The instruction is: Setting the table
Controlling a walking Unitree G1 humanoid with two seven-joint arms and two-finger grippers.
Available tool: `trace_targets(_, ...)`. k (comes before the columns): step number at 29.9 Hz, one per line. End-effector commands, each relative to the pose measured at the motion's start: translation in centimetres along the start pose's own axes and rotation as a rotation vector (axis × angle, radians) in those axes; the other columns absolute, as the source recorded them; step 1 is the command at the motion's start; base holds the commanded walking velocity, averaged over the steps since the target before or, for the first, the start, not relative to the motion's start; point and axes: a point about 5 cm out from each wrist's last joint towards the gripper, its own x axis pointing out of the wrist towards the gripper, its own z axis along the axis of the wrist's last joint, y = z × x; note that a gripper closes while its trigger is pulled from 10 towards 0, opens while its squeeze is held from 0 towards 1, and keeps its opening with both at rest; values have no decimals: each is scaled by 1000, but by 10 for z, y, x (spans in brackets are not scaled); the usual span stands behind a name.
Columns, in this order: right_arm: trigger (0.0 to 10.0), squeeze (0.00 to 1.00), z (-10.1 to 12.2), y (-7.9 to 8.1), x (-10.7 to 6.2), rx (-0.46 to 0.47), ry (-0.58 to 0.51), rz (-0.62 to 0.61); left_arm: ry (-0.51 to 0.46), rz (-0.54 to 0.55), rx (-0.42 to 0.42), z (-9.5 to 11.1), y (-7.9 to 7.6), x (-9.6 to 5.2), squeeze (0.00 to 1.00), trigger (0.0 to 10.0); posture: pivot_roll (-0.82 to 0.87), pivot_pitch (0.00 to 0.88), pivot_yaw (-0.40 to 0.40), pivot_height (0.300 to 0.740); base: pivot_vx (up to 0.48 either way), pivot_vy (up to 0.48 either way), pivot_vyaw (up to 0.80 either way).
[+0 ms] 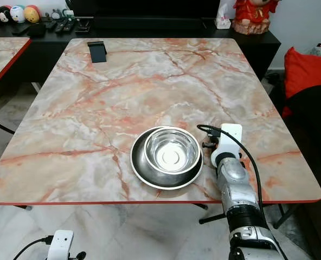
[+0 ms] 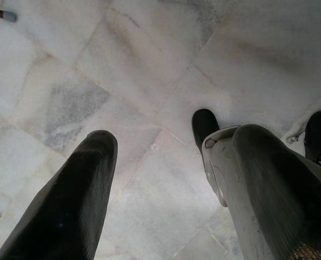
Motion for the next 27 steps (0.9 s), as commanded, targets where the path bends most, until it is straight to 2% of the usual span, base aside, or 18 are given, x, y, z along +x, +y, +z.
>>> trace_targets(1, 10000, 0, 10, 1, 1, 14, -44, 5, 34, 4, 6, -8, 2, -1, 0, 10000, -64, 73, -12, 740, 0, 0, 0)
trace_targets(4, 10000, 0, 13, 3, 0, 29, -77, 15, 34, 4, 7, -8, 2, -1, 0, 10000, -65, 71, -12, 740, 0, 0, 0)
trace_targets(8, 10000, 0, 25, 5, -2, 69, -175, 22, 35, 3, 8, -8, 2, -1, 0, 10000, -65, 71, -11, 740, 0, 0, 0)
trace_targets(9, 10000, 0, 32, 6, -4, 51, -230, 18, 35, 4, 10, -8, 2, -1, 0, 10000, -67, 70, -11, 740, 0, 0, 0)
trace_targets(13, 10000, 0, 38, 8, -9, -1, -293, 7, 34, 4, 9, -8, 2, -1, 0, 10000, -67, 69, -12, 740, 0, 0, 0)
trace_targets(15, 10000, 0, 43, 11, -19, -23, -372, 11, 27, 7, 6, -8, 2, -2, 0, 10000, -63, 64, -15, 740, 0, 0, 0)
trace_targets(20, 10000, 0, 46, 19, -34, -46, -444, 48, 23, 8, 4, -9, 3, -2, 0, 10000, -62, 57, -15, 740, 0, 0, 0)
trace_targets(27, 10000, 0, 48, 28, -36, -32, -462, 69, 21, 8, -10, -9, 3, -2, 0, 10000, -60, 38, -18, 740, 0, 39, 0)
